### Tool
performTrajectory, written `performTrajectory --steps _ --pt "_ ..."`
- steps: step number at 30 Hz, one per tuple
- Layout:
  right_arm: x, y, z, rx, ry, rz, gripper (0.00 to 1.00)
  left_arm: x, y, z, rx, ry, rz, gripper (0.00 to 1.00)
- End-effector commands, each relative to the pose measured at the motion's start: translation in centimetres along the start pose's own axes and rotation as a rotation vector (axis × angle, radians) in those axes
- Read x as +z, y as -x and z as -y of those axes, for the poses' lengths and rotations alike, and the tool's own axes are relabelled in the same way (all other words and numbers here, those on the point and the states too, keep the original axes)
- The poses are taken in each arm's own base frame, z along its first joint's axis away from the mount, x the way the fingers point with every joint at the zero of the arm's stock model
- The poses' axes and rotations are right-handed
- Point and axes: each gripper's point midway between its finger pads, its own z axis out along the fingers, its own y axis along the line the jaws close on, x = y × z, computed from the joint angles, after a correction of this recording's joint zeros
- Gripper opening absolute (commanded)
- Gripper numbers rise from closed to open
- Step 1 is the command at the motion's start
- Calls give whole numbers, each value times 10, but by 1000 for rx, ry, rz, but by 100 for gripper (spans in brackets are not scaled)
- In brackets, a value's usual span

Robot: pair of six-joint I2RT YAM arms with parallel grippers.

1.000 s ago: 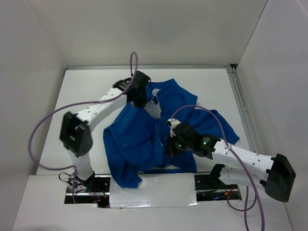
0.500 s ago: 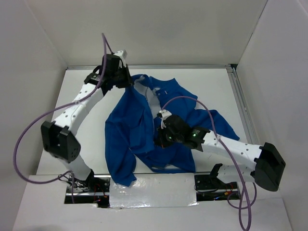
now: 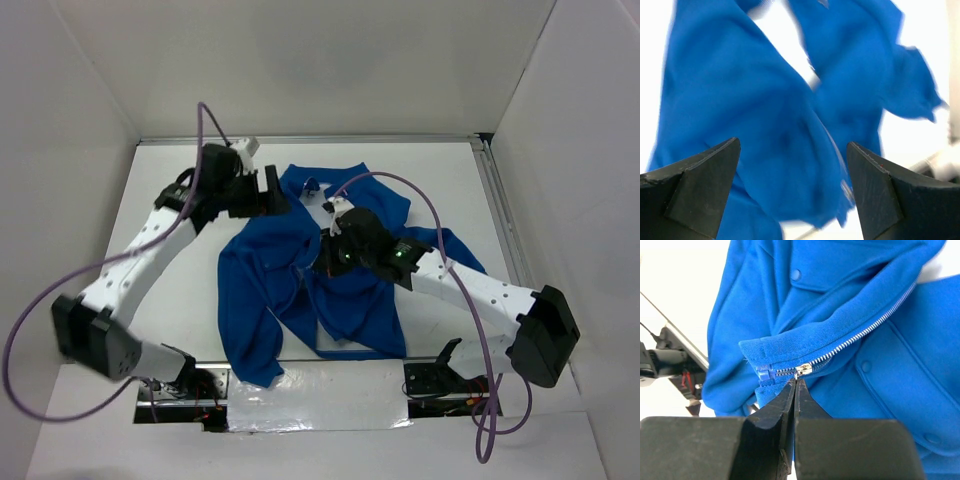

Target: Zip up the jacket

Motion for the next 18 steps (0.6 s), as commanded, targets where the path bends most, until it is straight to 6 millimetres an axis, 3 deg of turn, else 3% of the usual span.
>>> performTrajectory --steps 1,2,3,4,8,11,14,18 --pt "-4 28 -22 -29 77 53 0 -51 -33 39 -14 -154 29 99" --pt "-5 29 -22 -31 78 56 0 -71 -40 47 -17 -198 56 99" --pt "-6 30 -24 -37 83 62 0 -68 -62 46 -29 -214 18 99" --pt "-5 26 -24 -37 88 50 0 -77 -70 50 -35 -239 21 99" --pt "-10 24 -31 -37 129 62 0 -74 -132 69 -100 -332 -169 99" --pt "-11 24 -32 -32 134 66 0 -71 -151 80 -142 -373 -210 99" --pt "-12 21 -35 -28 152 64 0 -63 -155 85 -172 -383 -198 98" --pt "-14 17 -38 -23 175 60 0 -51 -152 93 -151 -407 -165 82"
